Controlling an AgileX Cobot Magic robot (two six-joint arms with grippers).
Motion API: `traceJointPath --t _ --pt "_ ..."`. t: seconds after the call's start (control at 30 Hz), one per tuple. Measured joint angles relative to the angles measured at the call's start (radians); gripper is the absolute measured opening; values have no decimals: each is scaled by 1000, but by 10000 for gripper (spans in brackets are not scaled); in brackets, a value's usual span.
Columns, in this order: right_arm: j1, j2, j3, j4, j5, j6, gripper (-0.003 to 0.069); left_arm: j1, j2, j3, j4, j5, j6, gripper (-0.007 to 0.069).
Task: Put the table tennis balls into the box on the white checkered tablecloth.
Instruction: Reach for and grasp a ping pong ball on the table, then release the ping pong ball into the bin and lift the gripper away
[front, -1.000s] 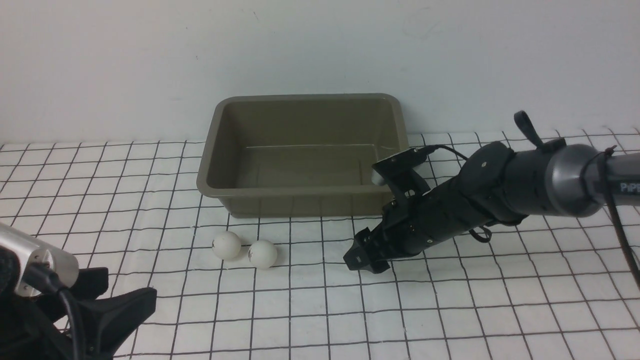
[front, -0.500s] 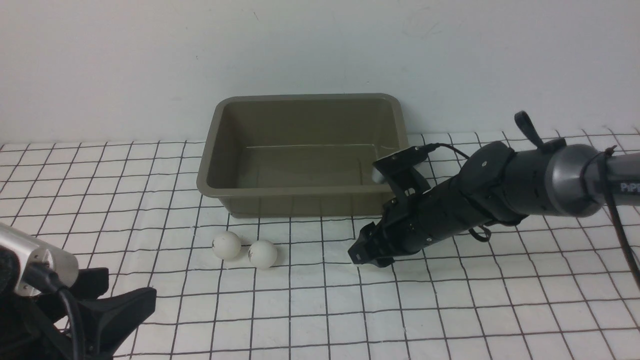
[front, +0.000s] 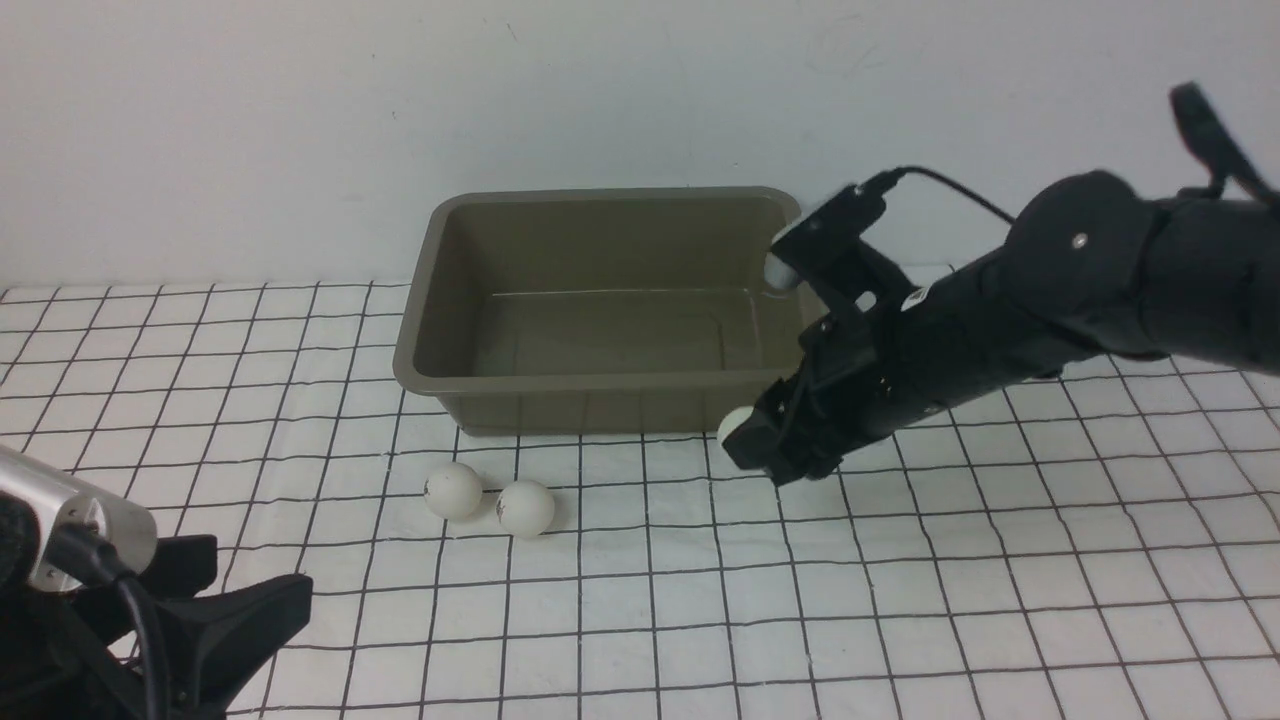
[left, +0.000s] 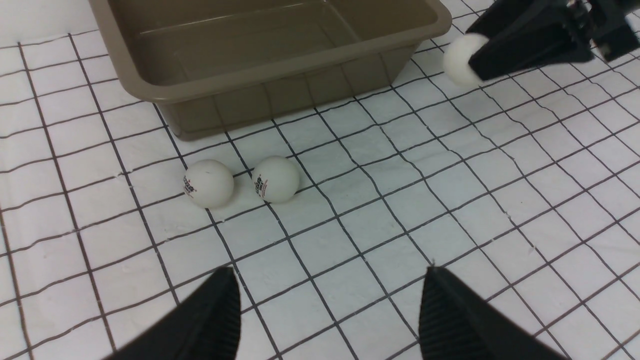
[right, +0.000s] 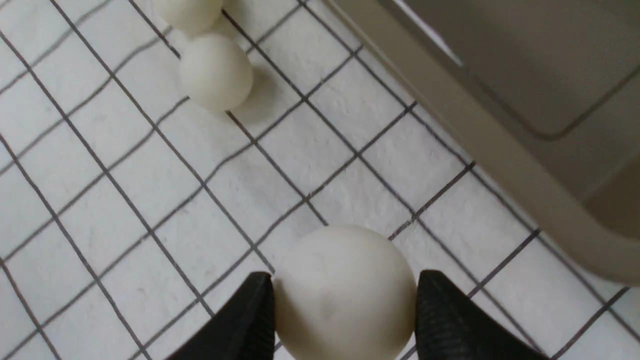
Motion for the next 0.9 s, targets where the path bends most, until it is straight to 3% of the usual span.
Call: traceJointPath --t 0.17,0.5,0.6,0.63,0.73,0.9 --pt "0 21 -154 3 1 38 329 0 0 0 -17 -2 0 436" --pt "-65 358 -543 -111 89 126 331 0 0 0 -37 16 0 436" --pt "-78 374 -574 -115 91 126 432 0 0 0 -37 8 0 436" --pt "-81 371 -579 -115 86 126 506 0 0 0 -37 3 0 436" --pt "-96 347 -584 -116 70 125 622 0 21 -1 -31 -1 2 436" --pt "-109 253 -584 -122 81 107 613 0 210 -31 -22 -36 42 436"
